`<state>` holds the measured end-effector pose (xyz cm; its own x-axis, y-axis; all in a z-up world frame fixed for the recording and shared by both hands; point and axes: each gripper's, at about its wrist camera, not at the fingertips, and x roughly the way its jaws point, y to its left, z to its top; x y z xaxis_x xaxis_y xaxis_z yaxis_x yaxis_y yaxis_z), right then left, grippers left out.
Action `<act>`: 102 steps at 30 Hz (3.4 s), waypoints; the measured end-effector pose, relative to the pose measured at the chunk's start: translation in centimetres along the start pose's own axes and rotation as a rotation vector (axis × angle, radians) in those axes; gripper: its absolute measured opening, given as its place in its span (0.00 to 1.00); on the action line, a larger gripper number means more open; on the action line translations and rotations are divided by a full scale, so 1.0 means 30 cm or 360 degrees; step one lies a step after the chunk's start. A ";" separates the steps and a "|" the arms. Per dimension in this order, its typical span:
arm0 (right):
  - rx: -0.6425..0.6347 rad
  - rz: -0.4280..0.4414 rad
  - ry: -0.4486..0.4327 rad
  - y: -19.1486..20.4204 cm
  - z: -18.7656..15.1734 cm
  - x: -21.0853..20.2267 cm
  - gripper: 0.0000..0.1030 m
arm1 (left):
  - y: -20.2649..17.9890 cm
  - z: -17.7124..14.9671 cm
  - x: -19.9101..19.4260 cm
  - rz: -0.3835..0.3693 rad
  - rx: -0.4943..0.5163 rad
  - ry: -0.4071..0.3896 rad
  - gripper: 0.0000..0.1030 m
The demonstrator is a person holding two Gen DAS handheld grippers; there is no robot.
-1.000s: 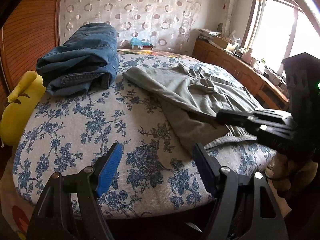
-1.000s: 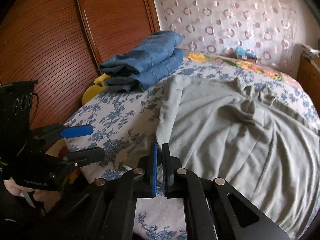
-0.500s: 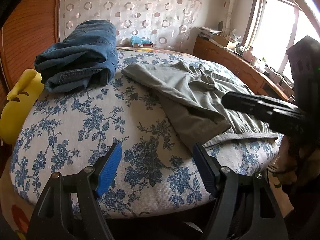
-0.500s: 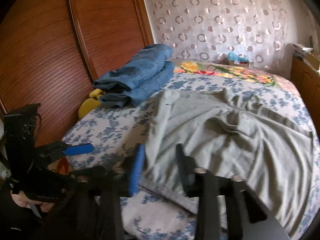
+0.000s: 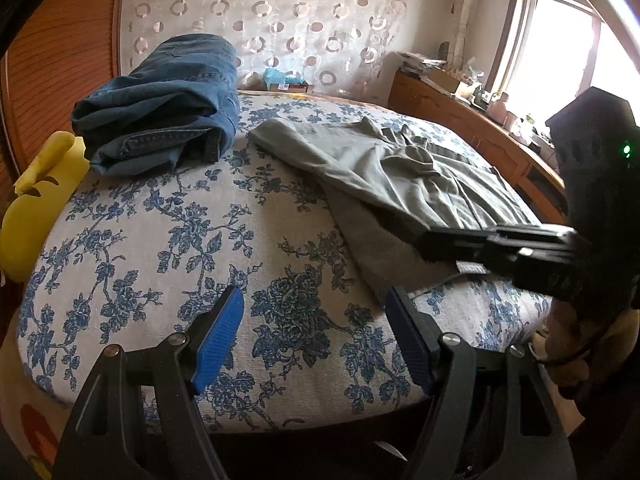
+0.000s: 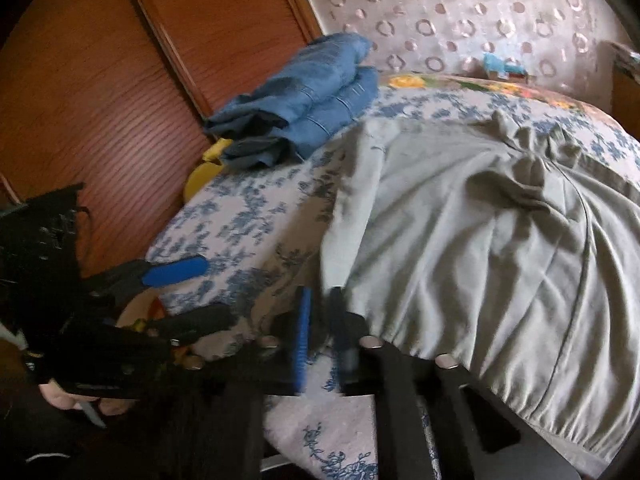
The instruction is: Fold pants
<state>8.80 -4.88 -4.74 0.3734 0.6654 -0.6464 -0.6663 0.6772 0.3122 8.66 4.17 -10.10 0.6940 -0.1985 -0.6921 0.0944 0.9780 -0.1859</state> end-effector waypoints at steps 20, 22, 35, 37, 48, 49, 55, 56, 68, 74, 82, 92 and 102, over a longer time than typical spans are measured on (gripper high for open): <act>-0.0054 -0.0423 -0.0344 -0.126 -0.069 -0.420 0.02 | -0.120 0.100 -0.010 -0.0055 0.0133 -0.0086 0.72; -0.0033 -0.0446 -0.0362 -0.129 -0.087 -0.439 0.02 | -0.148 0.119 -0.007 -0.0066 0.0153 -0.0099 0.72; 0.0010 -0.0543 -0.0432 -0.137 -0.167 -0.572 0.02 | -0.341 0.192 0.051 -0.0150 0.0319 -0.0102 0.72; 0.0017 -0.0559 -0.0433 -0.141 -0.179 -0.578 0.02 | -0.359 0.196 0.061 -0.0161 0.0327 -0.0095 0.72; 0.0127 -0.0623 -0.0394 -0.196 -0.291 -0.623 0.02 | -0.430 0.169 0.109 -0.0145 0.0357 -0.0117 0.72; 0.0144 -0.0625 -0.0384 -0.202 -0.304 -0.624 0.02 | -0.433 0.164 0.112 -0.0149 0.0358 -0.0113 0.72; 0.0209 -0.0658 -0.0337 -0.225 -0.346 -0.618 0.02 | -0.444 0.150 0.137 -0.0147 0.0357 -0.0074 0.72; 0.0216 -0.0659 -0.0332 -0.225 -0.350 -0.619 0.02 | -0.446 0.148 0.142 -0.0143 0.0358 -0.0066 0.72; 0.0281 -0.0634 -0.0312 -0.219 -0.375 -0.634 0.02 | -0.457 0.114 0.196 -0.0093 0.0386 0.0045 0.72; 0.0260 -0.0693 -0.0333 -0.189 -0.381 -0.661 0.14 | -0.455 0.107 0.204 -0.0075 0.0391 0.0076 0.72; 0.0171 -0.0631 -0.0403 -0.151 -0.316 -0.661 0.31 | -0.420 0.133 0.147 -0.0096 0.0387 0.0002 0.72; 0.0079 -0.0490 -0.0331 -0.136 -0.177 -0.498 0.31 | -0.320 0.175 0.122 -0.0076 0.0325 -0.0040 0.72; -0.0013 -0.0429 -0.0202 -0.137 -0.048 -0.353 0.31 | -0.250 0.232 0.122 -0.0038 0.0333 -0.0050 0.72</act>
<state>6.66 -15.17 -0.20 0.6151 0.4962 -0.6128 -0.5370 0.8327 0.1352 15.45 -3.46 -6.37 0.7115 -0.2231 -0.6663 0.2549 0.9656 -0.0511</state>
